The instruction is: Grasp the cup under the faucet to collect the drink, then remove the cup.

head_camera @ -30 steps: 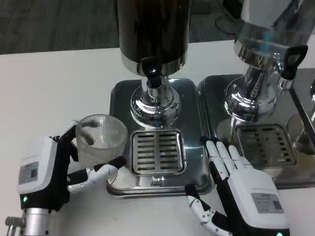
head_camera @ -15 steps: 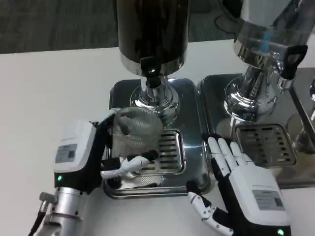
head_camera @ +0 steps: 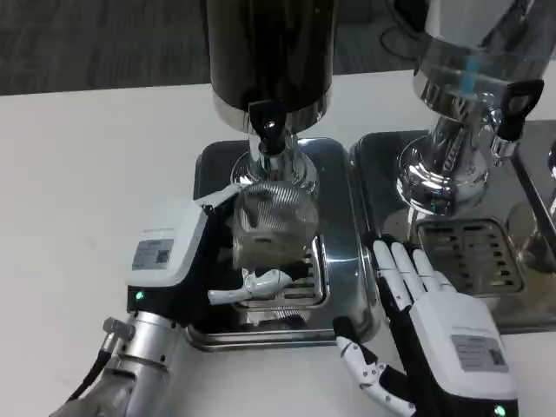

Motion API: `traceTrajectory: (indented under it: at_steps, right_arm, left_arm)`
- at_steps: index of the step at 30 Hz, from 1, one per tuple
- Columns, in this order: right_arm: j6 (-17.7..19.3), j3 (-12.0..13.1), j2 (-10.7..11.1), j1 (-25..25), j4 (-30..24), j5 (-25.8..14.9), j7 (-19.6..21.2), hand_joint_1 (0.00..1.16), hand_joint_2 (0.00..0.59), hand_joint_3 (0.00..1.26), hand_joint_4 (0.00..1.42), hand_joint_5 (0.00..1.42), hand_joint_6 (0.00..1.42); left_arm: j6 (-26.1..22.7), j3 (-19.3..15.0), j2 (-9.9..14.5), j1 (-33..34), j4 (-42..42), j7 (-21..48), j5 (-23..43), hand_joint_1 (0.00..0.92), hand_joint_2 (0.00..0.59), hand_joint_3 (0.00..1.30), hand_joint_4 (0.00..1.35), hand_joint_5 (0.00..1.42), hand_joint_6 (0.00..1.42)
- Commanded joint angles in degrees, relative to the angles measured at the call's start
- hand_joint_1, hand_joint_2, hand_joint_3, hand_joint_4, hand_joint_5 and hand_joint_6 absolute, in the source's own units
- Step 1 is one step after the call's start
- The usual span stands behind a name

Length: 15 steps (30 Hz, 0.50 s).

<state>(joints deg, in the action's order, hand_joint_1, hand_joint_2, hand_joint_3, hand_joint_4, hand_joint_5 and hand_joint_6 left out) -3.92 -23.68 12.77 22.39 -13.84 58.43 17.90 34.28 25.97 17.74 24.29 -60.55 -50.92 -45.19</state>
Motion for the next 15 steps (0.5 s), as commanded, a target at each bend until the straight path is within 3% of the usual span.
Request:
traceTrajectory:
  at_steps: [1,10,15]
  right_arm:
    - [-0.25,0.16,-0.07,0.25,-0.33,-0.64,-0.19,0.17,0.394,0.00,0.00,0.00,0.10]
    - [-0.02,0.28,0.11,-0.03,0.11,-0.97,0.29,0.17,0.402,0.00,0.00,0.00,0.09]
    - [-0.08,0.23,0.30,-0.27,0.31,-0.91,0.36,0.18,0.403,0.00,0.00,0.00,0.07]
  left_arm:
    - [-1.45,1.05,0.51,-0.71,-2.02,0.15,-0.14,0.367,0.148,0.39,0.53,0.77,0.87]
    - [-2.39,0.66,1.34,-2.23,-0.73,1.58,1.04,0.052,0.048,0.02,0.07,0.41,0.42]
    - [-0.93,-2.12,3.44,-5.13,4.27,3.86,4.87,0.000,0.010,0.00,0.00,0.35,0.38]
